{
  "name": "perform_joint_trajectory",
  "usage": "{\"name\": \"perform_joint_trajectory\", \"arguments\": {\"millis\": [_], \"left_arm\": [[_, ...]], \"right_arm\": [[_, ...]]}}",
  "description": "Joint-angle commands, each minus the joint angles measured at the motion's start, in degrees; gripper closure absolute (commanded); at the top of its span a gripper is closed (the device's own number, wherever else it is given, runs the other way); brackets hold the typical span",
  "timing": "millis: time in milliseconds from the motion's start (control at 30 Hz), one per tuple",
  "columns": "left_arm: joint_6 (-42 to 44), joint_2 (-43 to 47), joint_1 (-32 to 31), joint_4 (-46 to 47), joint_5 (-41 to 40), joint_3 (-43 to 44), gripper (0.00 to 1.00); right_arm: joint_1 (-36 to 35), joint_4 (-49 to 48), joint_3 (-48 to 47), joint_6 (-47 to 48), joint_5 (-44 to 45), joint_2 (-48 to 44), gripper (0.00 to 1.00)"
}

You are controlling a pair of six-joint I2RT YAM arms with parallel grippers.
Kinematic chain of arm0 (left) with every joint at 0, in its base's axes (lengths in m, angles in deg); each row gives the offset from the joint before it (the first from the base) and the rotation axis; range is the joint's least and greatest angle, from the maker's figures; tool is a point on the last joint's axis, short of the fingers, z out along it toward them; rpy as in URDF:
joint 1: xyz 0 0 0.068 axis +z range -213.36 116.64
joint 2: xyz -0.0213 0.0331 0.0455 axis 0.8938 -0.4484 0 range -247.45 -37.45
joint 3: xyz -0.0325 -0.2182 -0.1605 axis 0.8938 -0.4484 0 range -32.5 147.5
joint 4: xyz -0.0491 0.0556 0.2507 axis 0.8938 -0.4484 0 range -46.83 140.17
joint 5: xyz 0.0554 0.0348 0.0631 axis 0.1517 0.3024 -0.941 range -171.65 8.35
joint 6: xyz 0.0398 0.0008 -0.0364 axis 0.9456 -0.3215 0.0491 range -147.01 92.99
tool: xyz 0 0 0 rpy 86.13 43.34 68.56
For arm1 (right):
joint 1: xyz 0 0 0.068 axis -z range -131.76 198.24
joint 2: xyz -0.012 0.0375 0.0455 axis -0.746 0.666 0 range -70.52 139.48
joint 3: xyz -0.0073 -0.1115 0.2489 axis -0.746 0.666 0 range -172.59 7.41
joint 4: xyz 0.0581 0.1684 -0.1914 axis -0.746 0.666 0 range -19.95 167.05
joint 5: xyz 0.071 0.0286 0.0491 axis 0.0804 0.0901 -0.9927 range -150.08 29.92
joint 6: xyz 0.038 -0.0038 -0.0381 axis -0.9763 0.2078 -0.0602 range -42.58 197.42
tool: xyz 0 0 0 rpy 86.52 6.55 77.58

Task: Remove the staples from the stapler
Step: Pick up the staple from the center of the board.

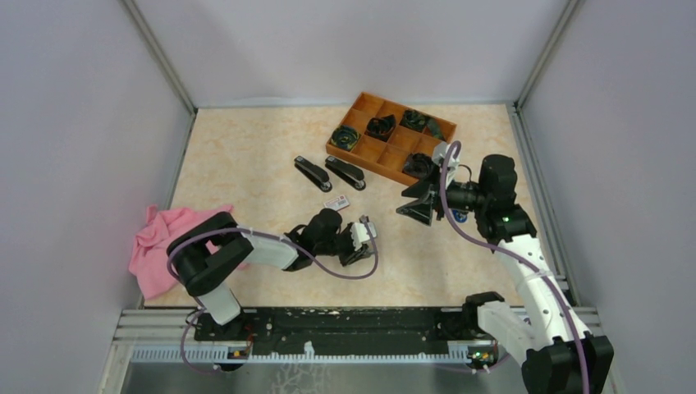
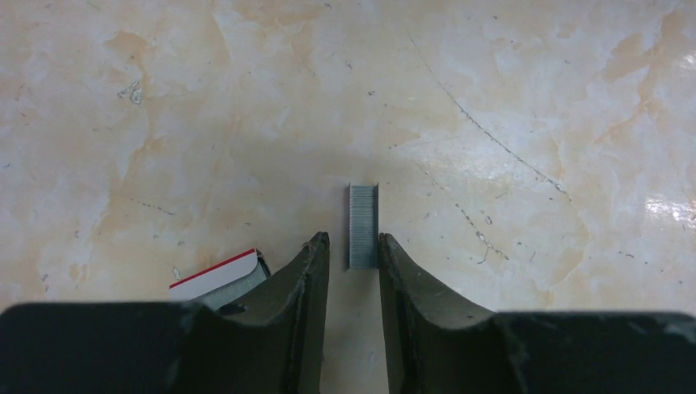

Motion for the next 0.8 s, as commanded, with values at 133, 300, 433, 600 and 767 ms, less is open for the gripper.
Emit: {"name": "perform_joint_trajectory", "arguments": {"millis": [133,300,433,600,767], "left_arm": [[-1.8,-1.3,-0.3,-2.2,0.5,1.1,0.71],[-2.8,-1.9,-1.6,-2.5,0.5,1.1,0.78],[-6.0,-2.0,-2.6,-1.9,-0.2,0.7,0.86],[-16.3,1.3,-3.6,1.4,-2.1,-1.8,0.92],[-26.9,6.1,-3.7,7.2,-5.2,-6.1,0.95]], "right_arm": [[0.5,-3.3,0.4,-0.5,-1.1,0.0,0.47],[0.5,-3.7,0.6,-0.7,-1.3,0.2,0.47],[0.5,-4.0,1.0,-0.7,-1.5,0.5,0.47],[0.5,-5.2,1.9,-0.4,-2.1,1.7,0.47],[0.5,-6.0,2.3,-0.3,-2.5,3.2,0.47]]}}
